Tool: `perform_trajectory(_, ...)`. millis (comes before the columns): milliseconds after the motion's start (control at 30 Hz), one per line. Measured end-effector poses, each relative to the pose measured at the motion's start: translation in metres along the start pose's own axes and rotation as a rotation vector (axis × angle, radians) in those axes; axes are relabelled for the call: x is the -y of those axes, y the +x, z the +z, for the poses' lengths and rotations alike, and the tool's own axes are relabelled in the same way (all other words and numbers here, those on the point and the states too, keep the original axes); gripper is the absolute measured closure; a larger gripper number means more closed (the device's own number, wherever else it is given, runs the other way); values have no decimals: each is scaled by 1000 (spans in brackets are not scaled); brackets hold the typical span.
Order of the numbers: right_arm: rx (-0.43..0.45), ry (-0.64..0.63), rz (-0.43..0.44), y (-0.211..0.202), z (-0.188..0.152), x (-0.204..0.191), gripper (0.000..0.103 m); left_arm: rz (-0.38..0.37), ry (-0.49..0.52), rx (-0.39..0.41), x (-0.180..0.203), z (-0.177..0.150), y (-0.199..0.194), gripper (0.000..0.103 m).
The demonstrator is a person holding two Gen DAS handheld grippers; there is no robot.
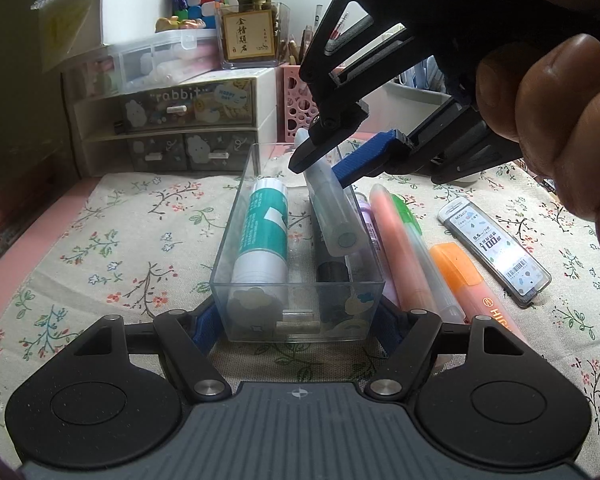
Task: Organize stationery
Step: 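Lower the pale blue pen into the clear box and open the right gripper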
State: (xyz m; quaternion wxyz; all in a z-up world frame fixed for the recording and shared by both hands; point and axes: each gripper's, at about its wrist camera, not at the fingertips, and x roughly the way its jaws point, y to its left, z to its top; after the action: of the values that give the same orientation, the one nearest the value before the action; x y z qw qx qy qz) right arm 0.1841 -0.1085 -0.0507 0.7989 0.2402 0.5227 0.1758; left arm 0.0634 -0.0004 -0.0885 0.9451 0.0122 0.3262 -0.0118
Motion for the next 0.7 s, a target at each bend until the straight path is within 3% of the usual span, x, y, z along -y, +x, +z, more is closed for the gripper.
perform_trajectory(267,-46,-26,7,5,-5,-1,92,-2,0,0,0,0,0,30)
perform_trajectory(500,83,13,-9,-37,-1,22,92,-2,0,0,0,0,0,30)
perform_trajectory(700,73,-1,-40,-43,-6,40,92,-2,0,0,0,0,0,30)
